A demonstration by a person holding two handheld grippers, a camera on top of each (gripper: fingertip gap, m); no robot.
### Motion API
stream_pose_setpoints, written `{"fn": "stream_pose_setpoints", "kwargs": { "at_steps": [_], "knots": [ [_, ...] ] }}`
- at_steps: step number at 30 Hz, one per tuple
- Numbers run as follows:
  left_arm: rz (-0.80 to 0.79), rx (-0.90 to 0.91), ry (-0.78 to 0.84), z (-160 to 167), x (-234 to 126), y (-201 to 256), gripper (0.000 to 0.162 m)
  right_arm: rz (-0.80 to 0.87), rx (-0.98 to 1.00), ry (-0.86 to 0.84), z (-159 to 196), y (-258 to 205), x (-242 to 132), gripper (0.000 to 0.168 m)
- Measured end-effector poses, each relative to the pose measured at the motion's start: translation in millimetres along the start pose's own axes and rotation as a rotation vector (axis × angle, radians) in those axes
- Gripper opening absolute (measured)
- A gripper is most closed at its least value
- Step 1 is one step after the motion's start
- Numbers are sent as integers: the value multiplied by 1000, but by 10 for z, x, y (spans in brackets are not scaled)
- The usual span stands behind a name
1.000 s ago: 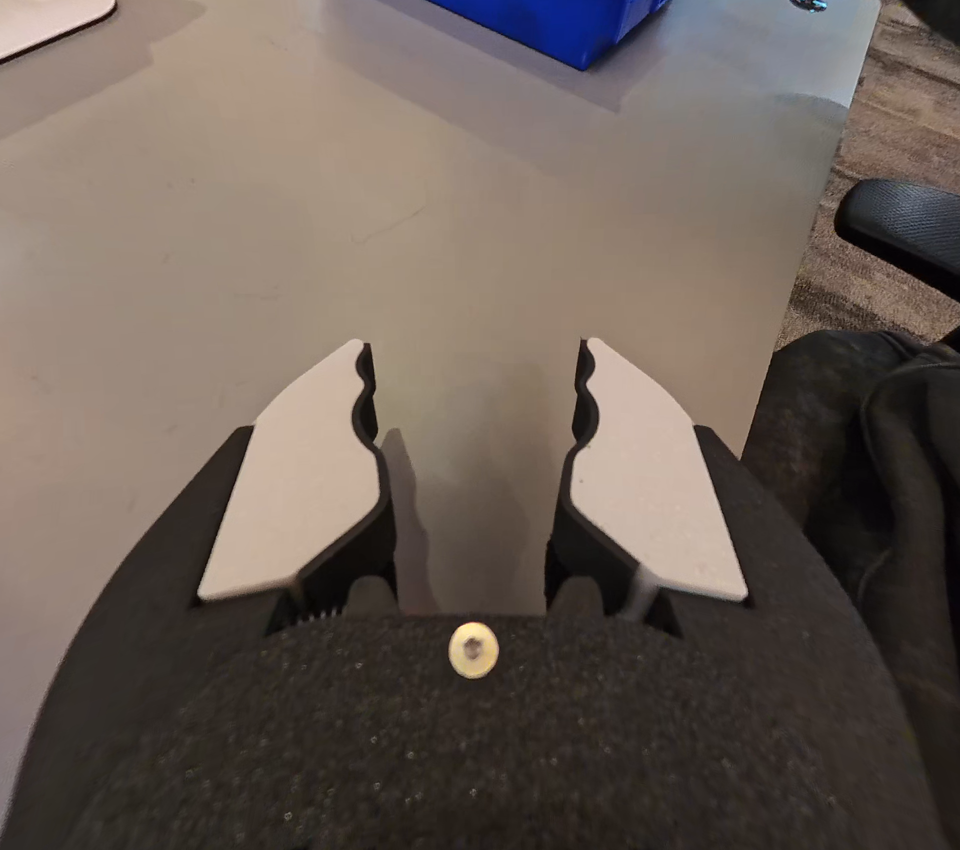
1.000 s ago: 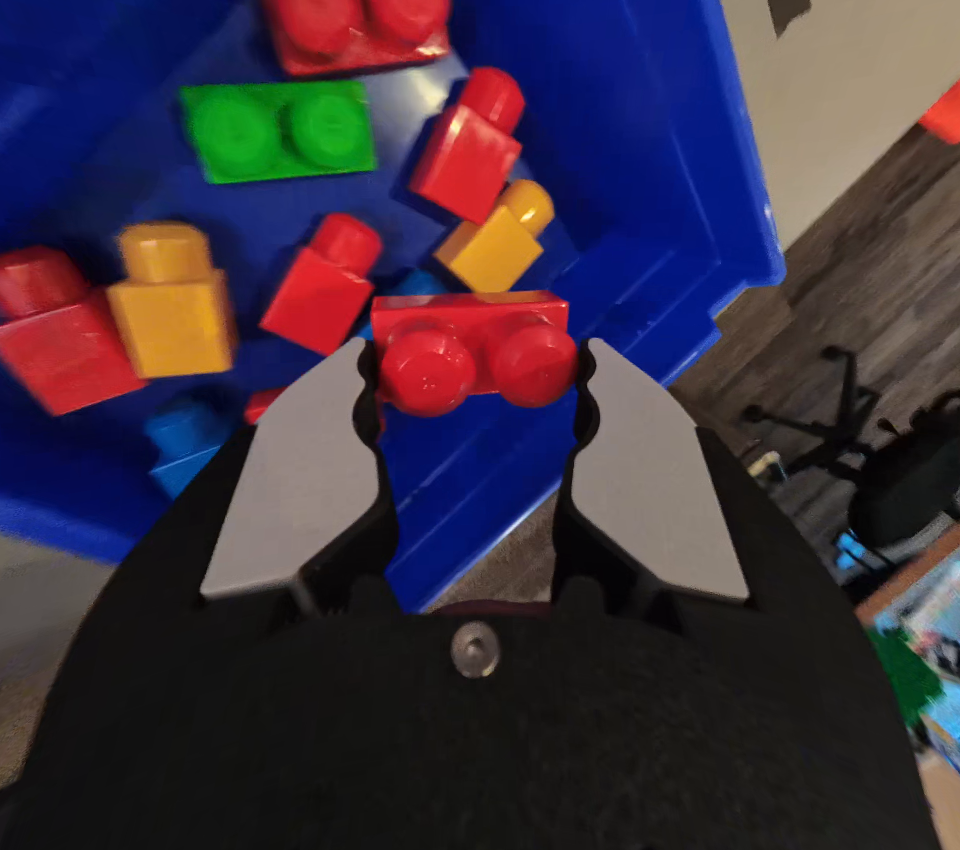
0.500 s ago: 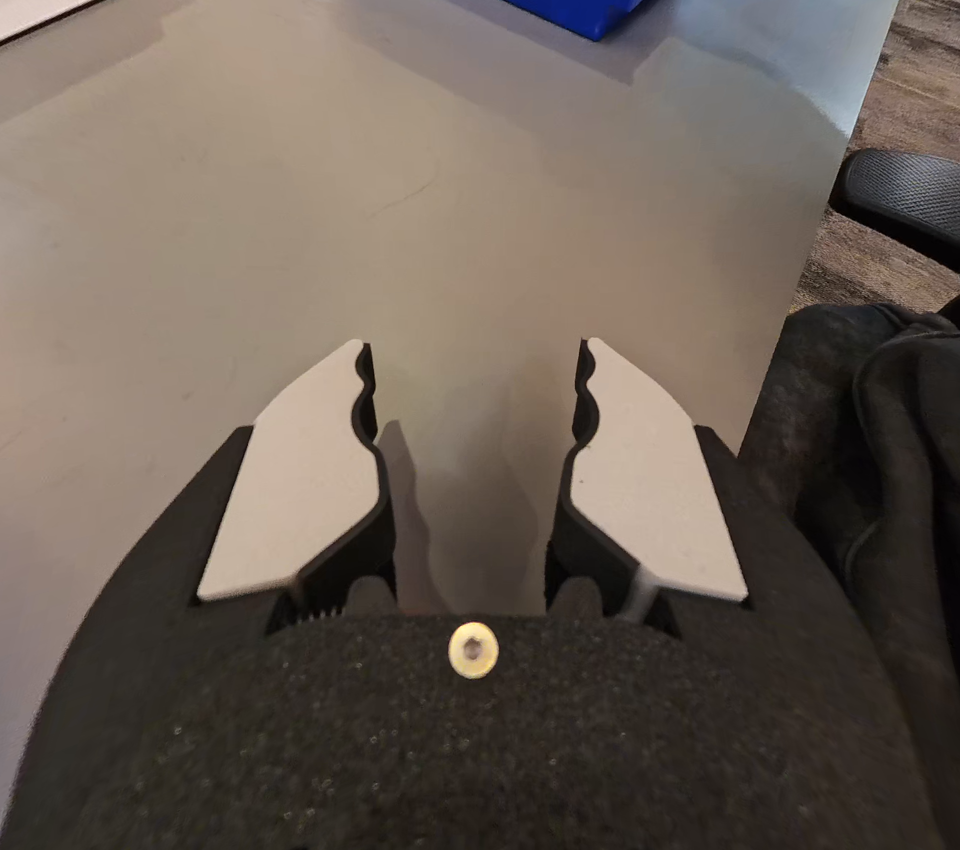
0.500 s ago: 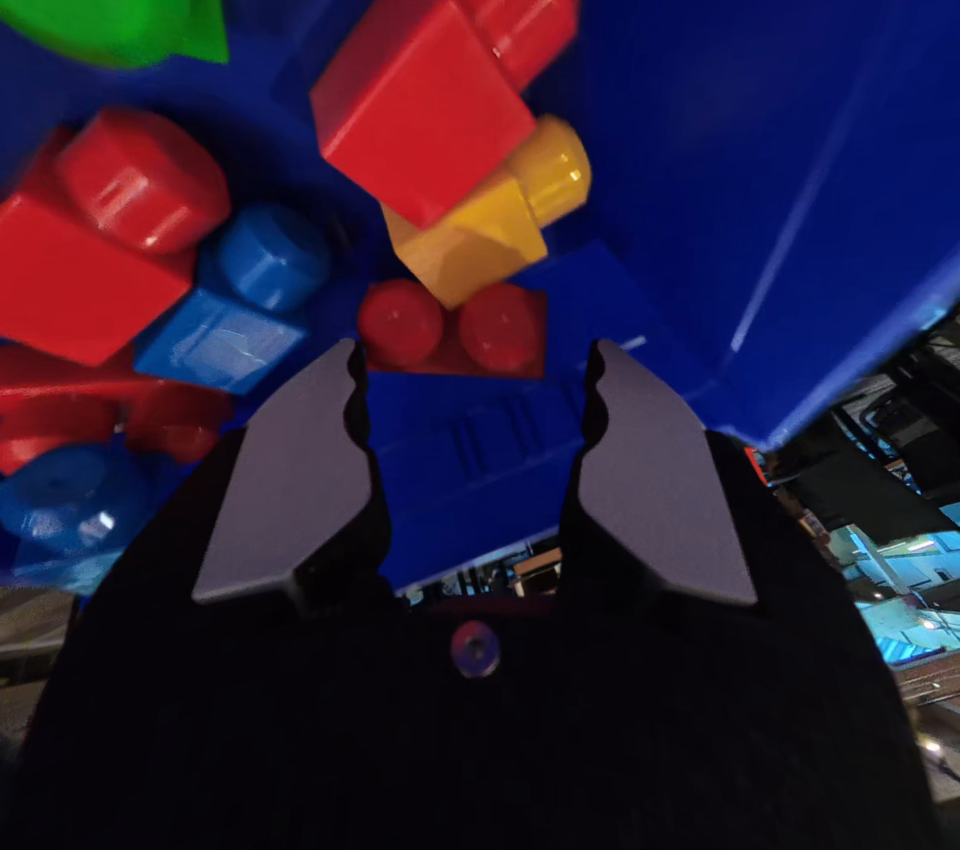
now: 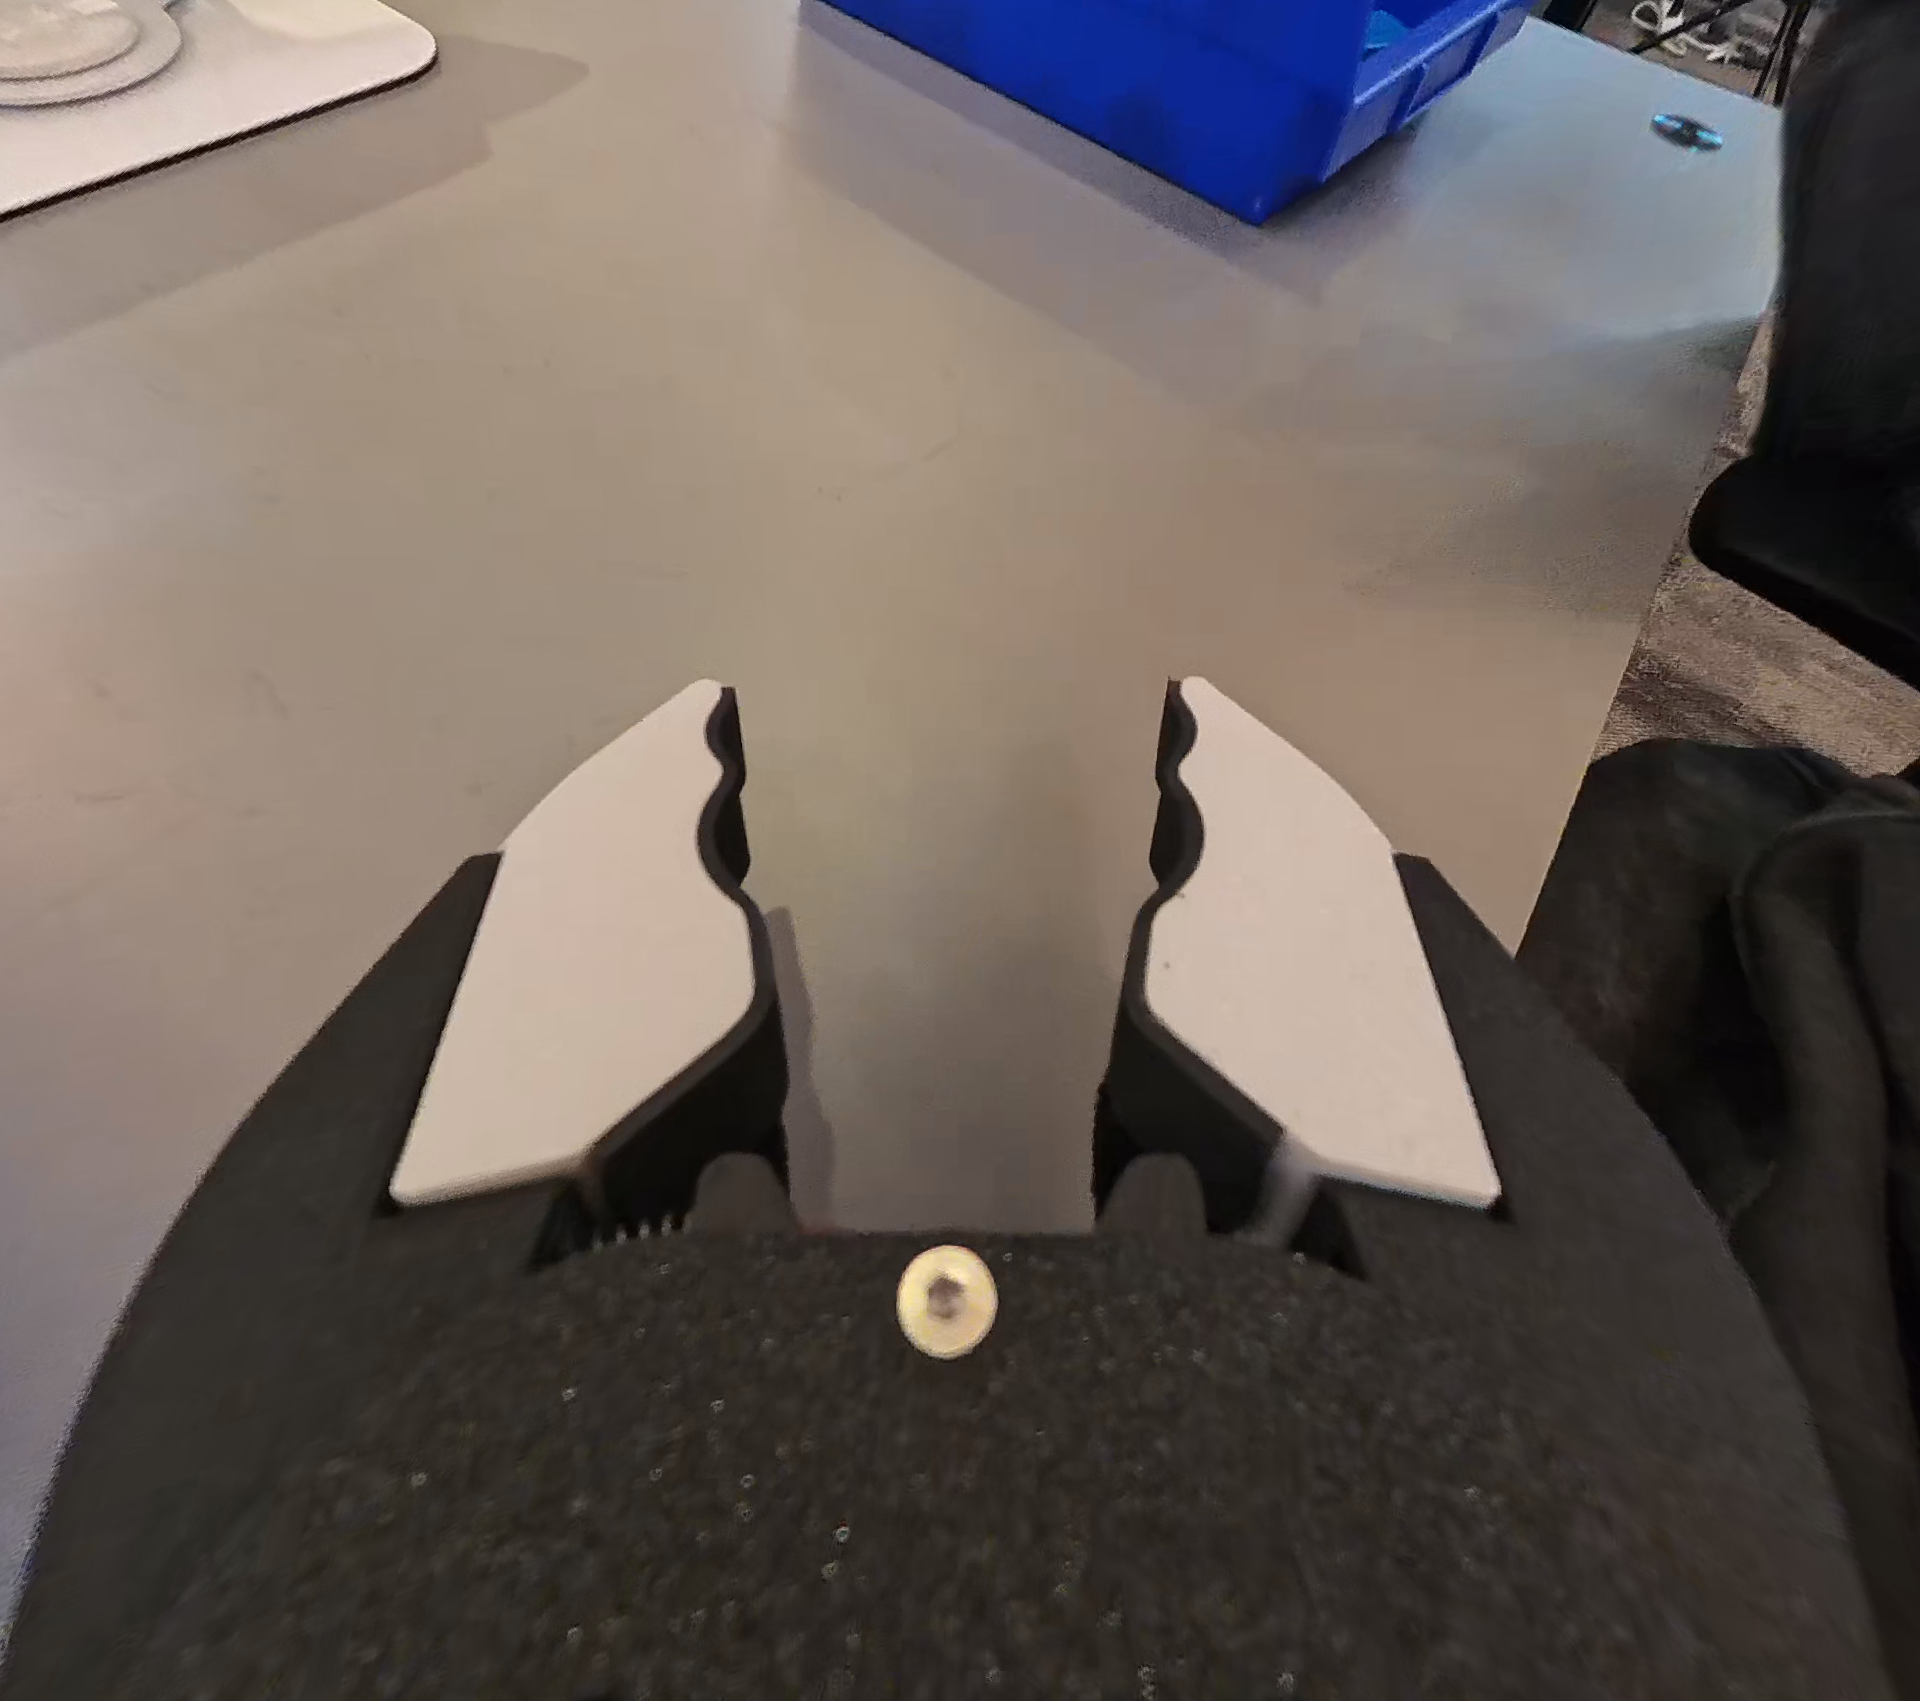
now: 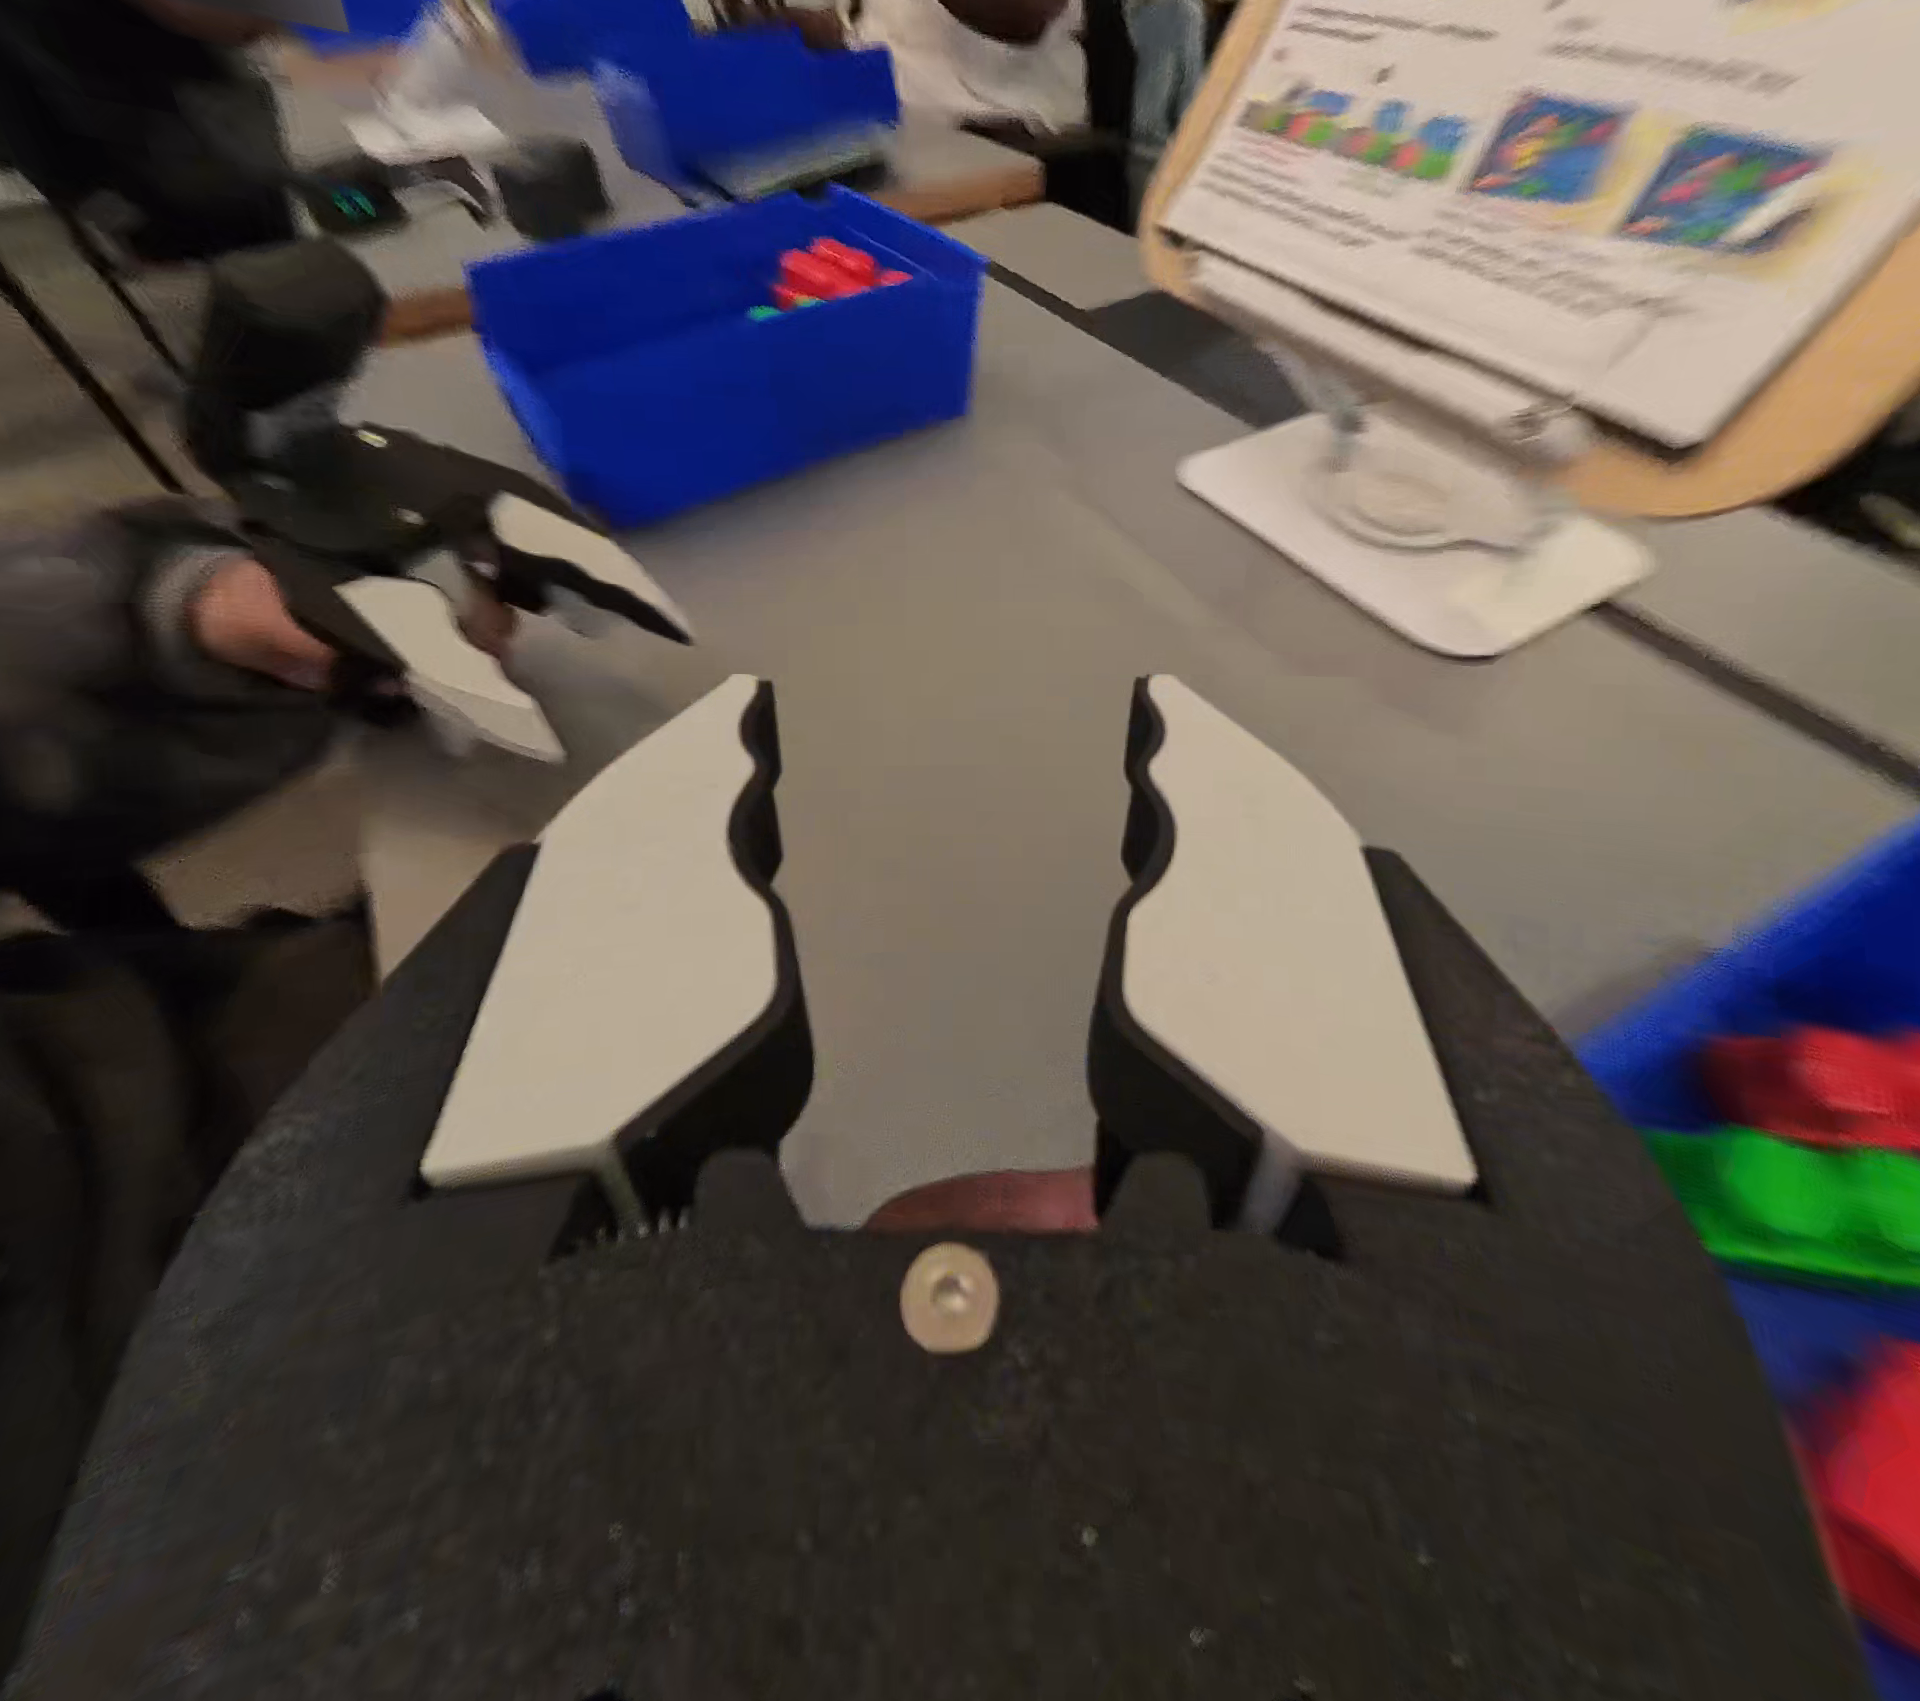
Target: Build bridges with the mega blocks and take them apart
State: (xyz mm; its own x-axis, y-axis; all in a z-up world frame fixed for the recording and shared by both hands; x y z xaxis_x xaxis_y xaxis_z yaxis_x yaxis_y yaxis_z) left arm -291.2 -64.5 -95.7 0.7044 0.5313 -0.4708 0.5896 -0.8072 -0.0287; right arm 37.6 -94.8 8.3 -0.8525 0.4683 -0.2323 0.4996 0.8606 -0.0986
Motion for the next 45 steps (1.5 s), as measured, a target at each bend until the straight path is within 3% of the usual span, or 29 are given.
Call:
{"fn": "stream_pose_setpoints", "kwargs": {
  "at_steps": [4, 6, 11, 19, 24, 28, 32, 35, 38, 42, 45],
  "knots": [
    [-7, 19, 29, -19, -15, 15, 76, -19, 87, 115, 524, -251, 440, 64],
    [-9, 36, 44, -36, -30, 33, 75, 101, 45, 63, 658, -271, 502, 64],
    [-18, 47, 17, 5, -1, 54, 76, 71, 124, 213, 687, -324, 515, 59],
    [-59, 20, 0, 23, -65, 36, 76, 39, 126, 184, 754, -307, 608, 57],
    [-57, 113, -12, -152, -368, -74, 77, 45, 73, 126, 754, -311, 688, 56],
    [-95, 236, -35, -456, -923, -580, 74, 13, 66, 102, 783, -341, 730, 55],
    [-149, 450, -229, -751, -1195, -1283, 78, -5, 53, 94, 771, -346, 733, 54],
    [-197, 654, -417, -844, -1033, -1828, 76, -17, 67, 112, 746, -317, 722, 54],
    [-127, 782, -608, -790, -719, -2287, 72, -27, 93, 123, 731, -254, 721, 53],
    [-30, 810, -801, -683, -314, -2769, 78, -38, 157, 137, 779, -163, 711, 53],
    [34, 787, -798, -689, -115, -2970, 81, -44, 209, 160, 811, -106, 686, 53]
  ]
}}
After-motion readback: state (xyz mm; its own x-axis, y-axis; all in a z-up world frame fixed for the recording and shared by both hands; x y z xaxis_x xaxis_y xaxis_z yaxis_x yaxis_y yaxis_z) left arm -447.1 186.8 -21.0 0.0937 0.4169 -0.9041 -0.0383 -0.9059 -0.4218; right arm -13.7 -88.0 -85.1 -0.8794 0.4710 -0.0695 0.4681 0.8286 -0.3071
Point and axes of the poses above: each gripper's, where its closed fingertips meet, x out along the fingers, z out of its underside, y = z × x across the jaws, the point moved 10 cm from there along -x, back along the fingers, and after that the axes turned 15 degrees about -z, right-handed, at the moved point
